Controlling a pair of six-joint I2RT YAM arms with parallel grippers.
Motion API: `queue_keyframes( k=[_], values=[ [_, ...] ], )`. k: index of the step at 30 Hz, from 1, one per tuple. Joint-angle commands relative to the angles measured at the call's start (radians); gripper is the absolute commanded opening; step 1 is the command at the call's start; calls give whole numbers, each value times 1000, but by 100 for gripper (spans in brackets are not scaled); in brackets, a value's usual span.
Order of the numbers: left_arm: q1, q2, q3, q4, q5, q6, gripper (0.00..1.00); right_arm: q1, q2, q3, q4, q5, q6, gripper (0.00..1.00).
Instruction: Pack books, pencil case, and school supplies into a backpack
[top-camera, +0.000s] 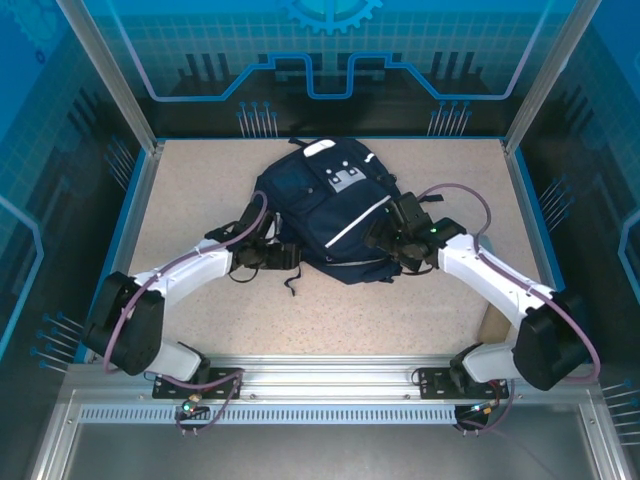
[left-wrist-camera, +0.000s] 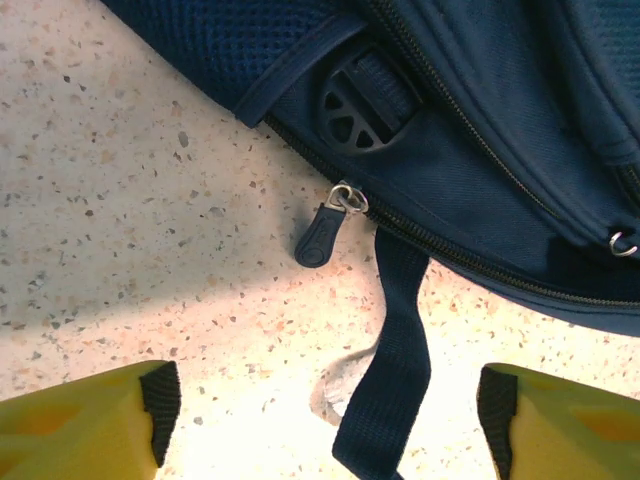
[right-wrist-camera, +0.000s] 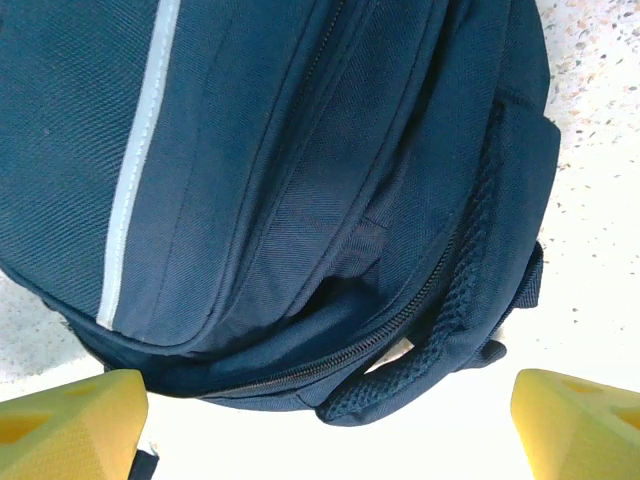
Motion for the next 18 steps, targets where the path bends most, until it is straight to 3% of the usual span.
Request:
queue_keyframes(
  k=[1,13,18],
  values=[
    [18,50,24,34,62,16,69,16,36,20,-12,-24,4,94],
    [37,240,139,23,66,106,42,16,92,9,-24,-58,16,94],
    [38,287,173,7,69,139,38,16,96,3,-30,-58,17,94]
  ],
)
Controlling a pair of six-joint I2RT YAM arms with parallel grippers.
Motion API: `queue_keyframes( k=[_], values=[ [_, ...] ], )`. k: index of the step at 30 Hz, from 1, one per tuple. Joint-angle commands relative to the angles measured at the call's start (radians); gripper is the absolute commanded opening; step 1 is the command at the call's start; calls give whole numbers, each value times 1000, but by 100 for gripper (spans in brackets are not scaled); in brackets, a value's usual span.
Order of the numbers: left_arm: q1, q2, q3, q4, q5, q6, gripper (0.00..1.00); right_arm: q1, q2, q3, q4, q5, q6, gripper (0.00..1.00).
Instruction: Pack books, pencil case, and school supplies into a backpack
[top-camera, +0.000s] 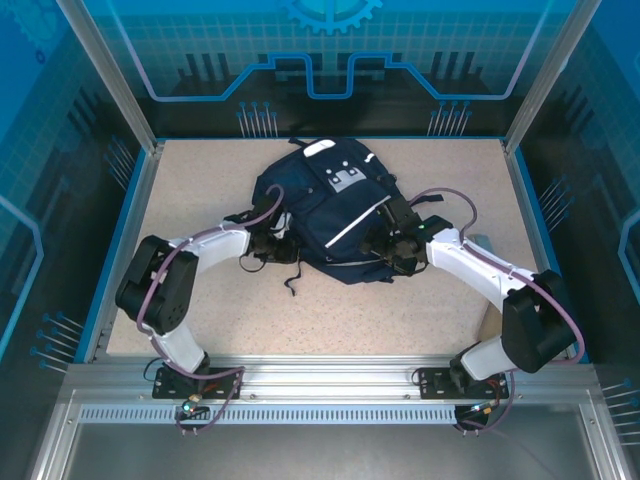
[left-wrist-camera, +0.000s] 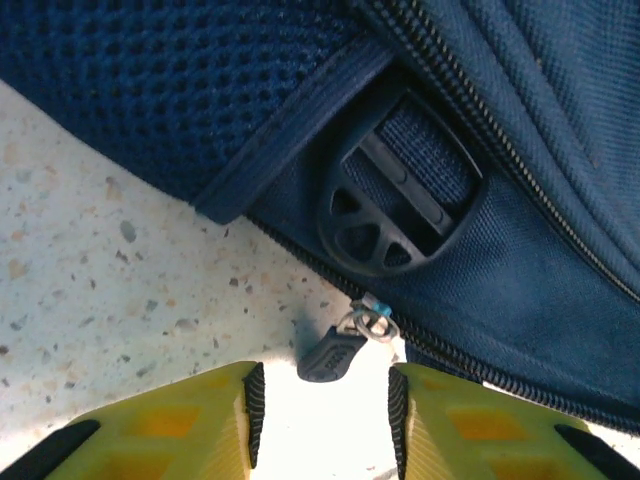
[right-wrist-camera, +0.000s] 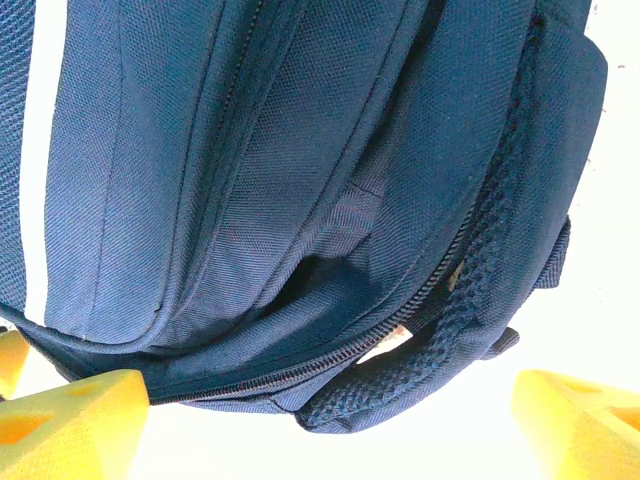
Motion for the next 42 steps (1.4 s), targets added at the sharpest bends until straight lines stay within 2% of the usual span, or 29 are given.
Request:
queue_keyframes(
  k=[1,5,12,23,34,42],
  values=[
    [9,30,38,-17,24,48,38,13,10,2,-29,-8,11,94],
    [10,55,55,-32,32,68,37,13,19,-1,-28,-13,14,94],
    [9,79,67,-43,35,69,30,13,24,0,-23,-16,14,93],
    [10,99,76,-50,66,91,30,13,43,0,-25,-25,17,93],
    [9,109,87,-63,50,87,14,15,72,-2,-22,-29,23,93],
    [7,19,61,-92,26,67,0,20,118,-7,-2,-48,35,92]
  ],
)
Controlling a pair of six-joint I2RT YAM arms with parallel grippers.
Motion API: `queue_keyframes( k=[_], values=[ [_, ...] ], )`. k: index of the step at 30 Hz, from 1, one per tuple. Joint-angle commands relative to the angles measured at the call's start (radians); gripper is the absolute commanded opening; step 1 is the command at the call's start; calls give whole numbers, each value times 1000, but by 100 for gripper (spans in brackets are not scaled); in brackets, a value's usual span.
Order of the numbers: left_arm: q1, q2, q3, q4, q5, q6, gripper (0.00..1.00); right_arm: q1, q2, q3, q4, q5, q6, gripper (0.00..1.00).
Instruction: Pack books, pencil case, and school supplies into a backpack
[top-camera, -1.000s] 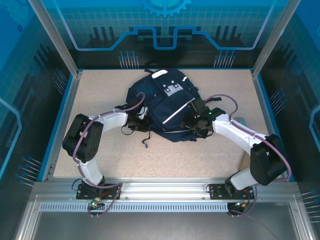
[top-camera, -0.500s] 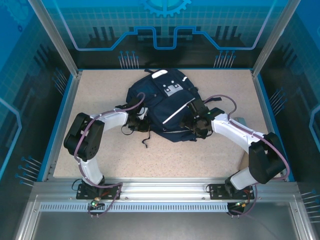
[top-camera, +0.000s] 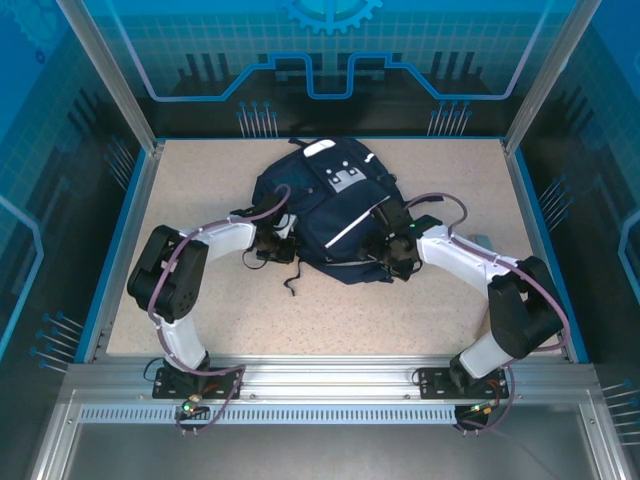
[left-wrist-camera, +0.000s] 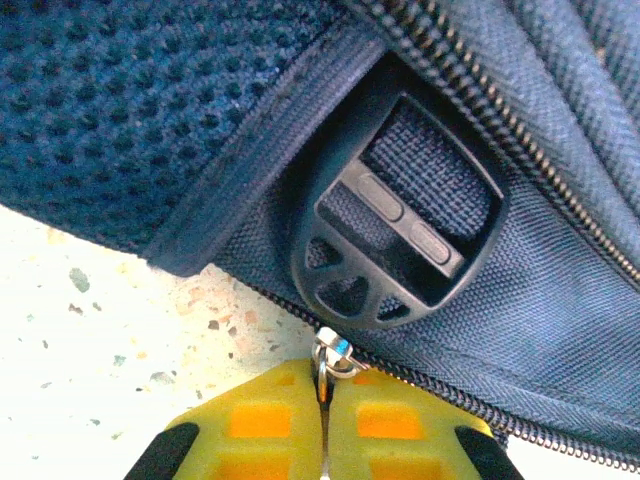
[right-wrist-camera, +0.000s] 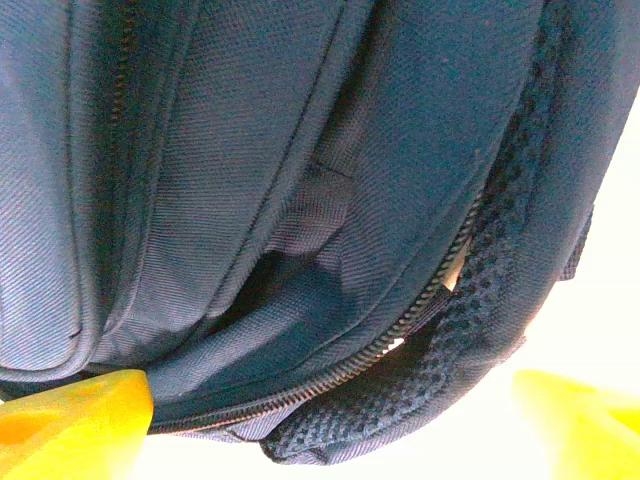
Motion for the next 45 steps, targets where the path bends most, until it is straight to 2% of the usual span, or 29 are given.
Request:
queue_keyframes(
  k=[1,5,8,12,19,29,45],
  values=[
    [-4,-77,-10,-44,-8,-15,0,20,32,-6,0,-21,20,91],
    [-13,-156,-45,-46,10,-42,0,31,60,-5,14,-31,43,89],
    [-30,-207,-73,-40,38,-68,0,45,72,-16,53,-43,87,83],
    [-76,-254,-98,-37,45,-88,0,72,73,-60,152,-62,188,71],
    [-169,-297,-136,-9,43,-151,0,105,84,-82,259,-62,289,61],
    [-316,-308,-145,54,25,-237,0,132,124,-35,252,-54,309,58],
    [-418,-197,-41,143,85,-345,0,111,65,-94,285,-47,306,58]
  ],
)
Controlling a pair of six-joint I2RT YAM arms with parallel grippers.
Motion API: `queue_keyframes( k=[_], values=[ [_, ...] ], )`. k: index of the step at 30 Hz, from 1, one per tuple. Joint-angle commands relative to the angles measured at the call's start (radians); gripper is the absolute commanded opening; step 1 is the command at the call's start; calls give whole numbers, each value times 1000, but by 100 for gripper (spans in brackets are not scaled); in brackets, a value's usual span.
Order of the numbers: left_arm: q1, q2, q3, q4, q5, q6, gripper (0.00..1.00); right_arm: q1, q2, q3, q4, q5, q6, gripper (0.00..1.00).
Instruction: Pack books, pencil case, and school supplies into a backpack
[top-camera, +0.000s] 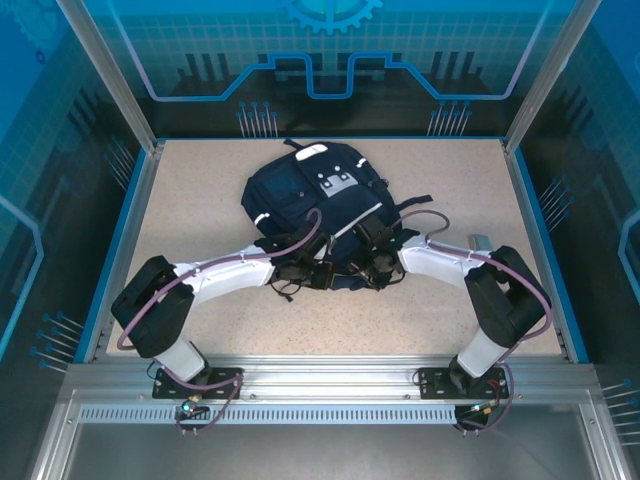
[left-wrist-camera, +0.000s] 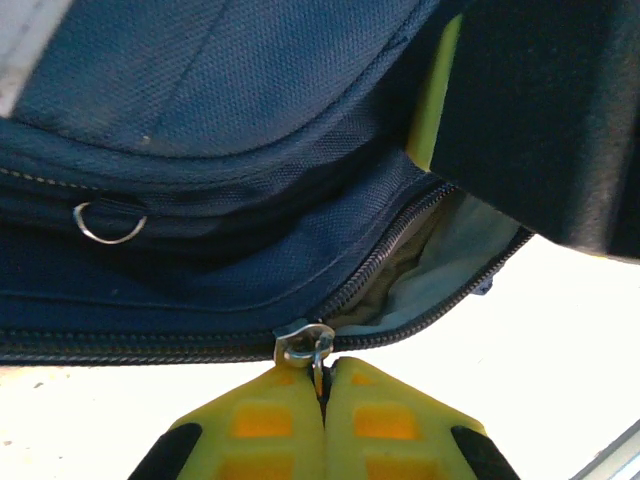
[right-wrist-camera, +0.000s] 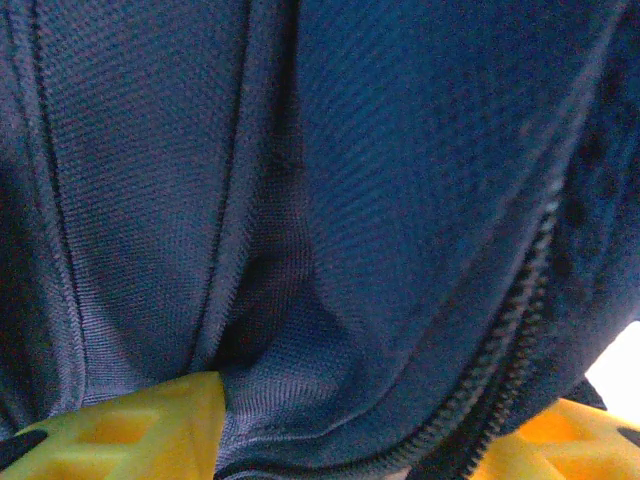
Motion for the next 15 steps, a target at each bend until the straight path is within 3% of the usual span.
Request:
queue_keyframes(
  k=[1,11,15],
  values=[
    [-30,-10,39,73,102,-36,1,-3,-29,-28,96,-14,22,58],
    [72,-157,3,9,123,-52,59,-28,-216,-80,-12,88,-55,61],
    [152,-246,-6,-27,110,-51,71,-23,-259,-10,-139,159,-137,64]
  ],
)
